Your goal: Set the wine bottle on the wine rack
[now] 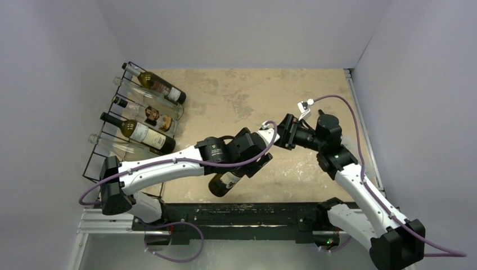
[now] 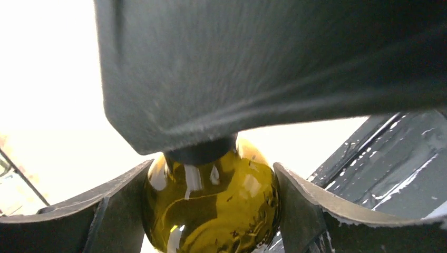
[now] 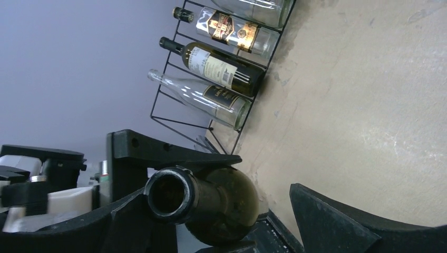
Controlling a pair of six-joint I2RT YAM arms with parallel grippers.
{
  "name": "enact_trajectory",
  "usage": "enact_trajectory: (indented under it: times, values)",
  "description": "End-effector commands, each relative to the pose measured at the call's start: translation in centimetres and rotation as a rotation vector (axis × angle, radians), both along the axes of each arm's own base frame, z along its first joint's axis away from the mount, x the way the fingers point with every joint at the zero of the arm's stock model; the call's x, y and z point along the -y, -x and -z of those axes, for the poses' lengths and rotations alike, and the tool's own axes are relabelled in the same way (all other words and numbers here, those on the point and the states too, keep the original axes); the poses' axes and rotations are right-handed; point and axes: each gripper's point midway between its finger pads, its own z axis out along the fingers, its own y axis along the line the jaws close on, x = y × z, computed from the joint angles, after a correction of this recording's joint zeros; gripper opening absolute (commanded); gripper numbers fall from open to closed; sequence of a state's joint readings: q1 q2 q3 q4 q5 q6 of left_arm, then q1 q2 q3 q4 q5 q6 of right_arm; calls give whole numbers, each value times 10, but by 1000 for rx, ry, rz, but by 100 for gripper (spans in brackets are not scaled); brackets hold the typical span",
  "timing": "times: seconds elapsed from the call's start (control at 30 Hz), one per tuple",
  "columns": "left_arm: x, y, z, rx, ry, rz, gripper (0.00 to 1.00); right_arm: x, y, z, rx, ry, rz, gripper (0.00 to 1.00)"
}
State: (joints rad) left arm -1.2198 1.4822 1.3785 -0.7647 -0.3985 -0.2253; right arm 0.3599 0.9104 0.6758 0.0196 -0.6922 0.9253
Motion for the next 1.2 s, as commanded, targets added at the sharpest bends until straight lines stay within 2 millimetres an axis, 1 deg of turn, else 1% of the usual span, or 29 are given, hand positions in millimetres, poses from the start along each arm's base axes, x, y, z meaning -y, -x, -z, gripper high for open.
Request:
enact_trajectory:
  times: [0.0,0.17,0.23,0.5,0.67,0.8,0.93,1.03,1.17]
  values:
    - [-20,-8,-4,48,-33,-48,0,1,0,-44,135,-28,4,99]
    - [-32,-8,8,42,-64,-76,0,1,-3,-44,132,-23,10,99]
    - [-38,-9,10,42,-64,-89,0,1,-4,-42,128,-19,9,99]
    - [-66,-15,12,44,-55,-151,0,0,-9,-44,135,-13,16,99]
    - [-83,-19,8,48,-36,-186,0,-1,-13,-34,112,2,16,99]
    - [-99,-22,-2,58,-9,-222,0,-2,-14,-28,100,6,15,99]
    - [-118,-27,-21,76,59,-273,0,-2,-16,-24,91,9,15,99]
    - [-141,-33,-39,120,103,-350,0,-3,-16,-22,84,12,12,99]
    - [-178,-36,-61,158,173,-472,0,-3,-17,-18,76,15,11,99]
